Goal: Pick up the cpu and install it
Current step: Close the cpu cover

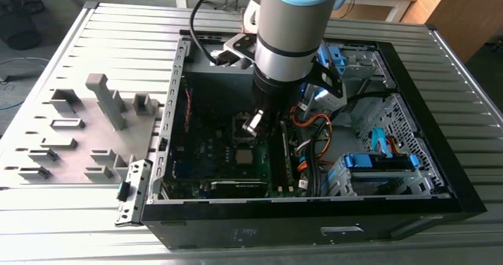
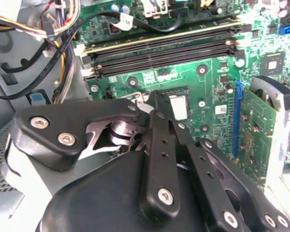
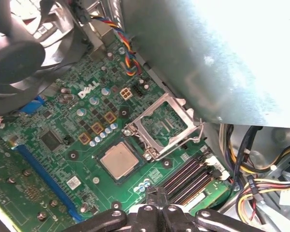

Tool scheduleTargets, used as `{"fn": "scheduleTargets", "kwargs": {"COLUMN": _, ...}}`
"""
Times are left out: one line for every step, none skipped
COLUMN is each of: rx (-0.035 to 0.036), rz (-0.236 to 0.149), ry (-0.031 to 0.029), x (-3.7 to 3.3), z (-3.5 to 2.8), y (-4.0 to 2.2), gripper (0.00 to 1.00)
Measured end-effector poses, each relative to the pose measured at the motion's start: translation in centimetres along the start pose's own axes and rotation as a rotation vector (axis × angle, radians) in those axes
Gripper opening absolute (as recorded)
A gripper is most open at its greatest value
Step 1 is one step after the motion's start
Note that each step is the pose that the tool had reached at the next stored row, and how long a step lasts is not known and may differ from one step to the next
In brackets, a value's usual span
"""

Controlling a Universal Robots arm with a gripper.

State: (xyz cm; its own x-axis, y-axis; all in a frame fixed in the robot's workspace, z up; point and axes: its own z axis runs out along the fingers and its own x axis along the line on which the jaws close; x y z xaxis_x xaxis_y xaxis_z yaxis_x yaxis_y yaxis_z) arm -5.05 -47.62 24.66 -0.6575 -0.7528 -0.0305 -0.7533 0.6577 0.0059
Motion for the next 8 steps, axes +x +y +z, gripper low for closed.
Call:
{"fn": "scheduleTargets", "kwargs": {"rx": -0.0002, "rz": 0.000, "ry": -0.0003, "x": -0.04, "z": 0.03, "y": 0.01, "gripper": 0.11}}
{"fn": "scheduleTargets", "kwargs": {"rx": -0.0003, "rz": 0.000, "ry": -0.0005, "x": -0.06, "z": 0.04, "y": 0.01, "gripper": 0.11}}
{"fn": "scheduleTargets", "kwargs": {"rx": -0.0002, "rz": 0.000, "ry": -0.0002, "x": -0.10, "z": 0.05, "y": 0.01, "gripper": 0.11}}
{"fn": "scheduleTargets", "kwargs": {"rx": -0.0003, "rz": -0.001, "ry": -0.0002, "x": -0.16, "z": 0.07, "y": 0.02, "gripper": 0.11}}
{"fn": "scheduleTargets", "kwargs": {"rx": -0.0004, "rz": -0.001, "ry": -0.0004, "x": -0.24, "z": 0.10, "y": 0.02, "gripper": 0.11}}
{"fn": "scheduleTargets", "kwargs": {"rx": -0.0006, "rz": -0.001, "ry": -0.0006, "x": -0.33, "z": 0.14, "y": 0.03, "gripper": 0.11}}
{"fn": "scheduleTargets", "kwargs": {"rx": -0.0007, "rz": -0.001, "ry": -0.0007, "x": -0.43, "z": 0.18, "y": 0.02, "gripper": 0.11}}
{"fn": "scheduleTargets", "kwargs": {"rx": -0.0010, "rz": -0.002, "ry": -0.0011, "x": -0.54, "z": 0.22, "y": 0.00, "gripper": 0.11}}
